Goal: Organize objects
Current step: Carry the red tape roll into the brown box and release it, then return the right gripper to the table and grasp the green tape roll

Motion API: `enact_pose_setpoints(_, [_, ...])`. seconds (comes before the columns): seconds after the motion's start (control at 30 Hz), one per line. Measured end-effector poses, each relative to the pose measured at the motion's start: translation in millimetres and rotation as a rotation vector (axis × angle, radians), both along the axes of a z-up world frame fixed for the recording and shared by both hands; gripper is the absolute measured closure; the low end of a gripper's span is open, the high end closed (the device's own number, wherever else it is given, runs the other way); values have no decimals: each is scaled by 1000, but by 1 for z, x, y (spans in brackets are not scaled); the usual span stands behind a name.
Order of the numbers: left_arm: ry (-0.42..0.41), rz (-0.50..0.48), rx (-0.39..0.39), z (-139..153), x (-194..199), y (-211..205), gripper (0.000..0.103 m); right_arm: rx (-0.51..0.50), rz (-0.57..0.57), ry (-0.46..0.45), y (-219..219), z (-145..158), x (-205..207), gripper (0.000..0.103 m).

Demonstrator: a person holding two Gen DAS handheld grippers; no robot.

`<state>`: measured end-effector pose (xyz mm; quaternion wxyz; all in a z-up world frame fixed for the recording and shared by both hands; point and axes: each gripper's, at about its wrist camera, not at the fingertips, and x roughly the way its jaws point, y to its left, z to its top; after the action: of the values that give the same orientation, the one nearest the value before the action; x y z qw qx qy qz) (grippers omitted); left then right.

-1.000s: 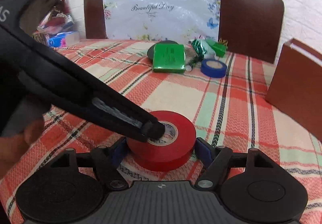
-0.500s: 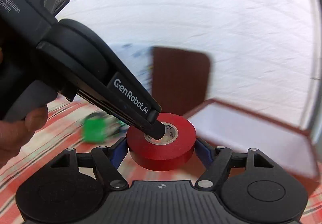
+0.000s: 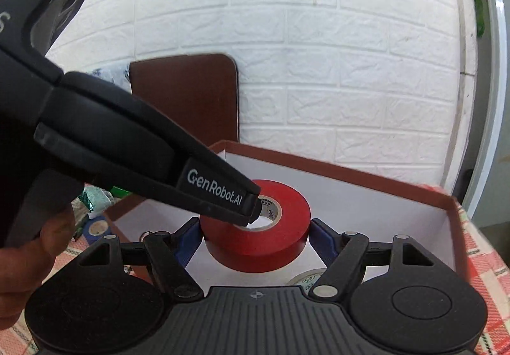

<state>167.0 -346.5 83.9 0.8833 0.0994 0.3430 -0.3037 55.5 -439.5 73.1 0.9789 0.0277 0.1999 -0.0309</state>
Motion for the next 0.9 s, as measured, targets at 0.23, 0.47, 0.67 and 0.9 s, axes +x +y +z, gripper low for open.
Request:
enact_pose_setpoints(0.23, [-48, 45, 26, 1, -5, 21, 73, 12, -14, -4, 8, -4, 3, 31])
enact_pose_setpoints(0.47, [-101, 81, 14, 14, -32, 61, 73, -22, -28, -16, 26, 7, -23, 31])
enact_pose_setpoints(0.67, [-118, 143, -21, 17, -57, 113, 73, -47, -15, -15, 59, 16, -38, 30])
enact_pose_setpoints(0.9, [-123, 271, -33, 2, -75, 185, 73, -60, 36, 48, 113, 17, -38, 19])
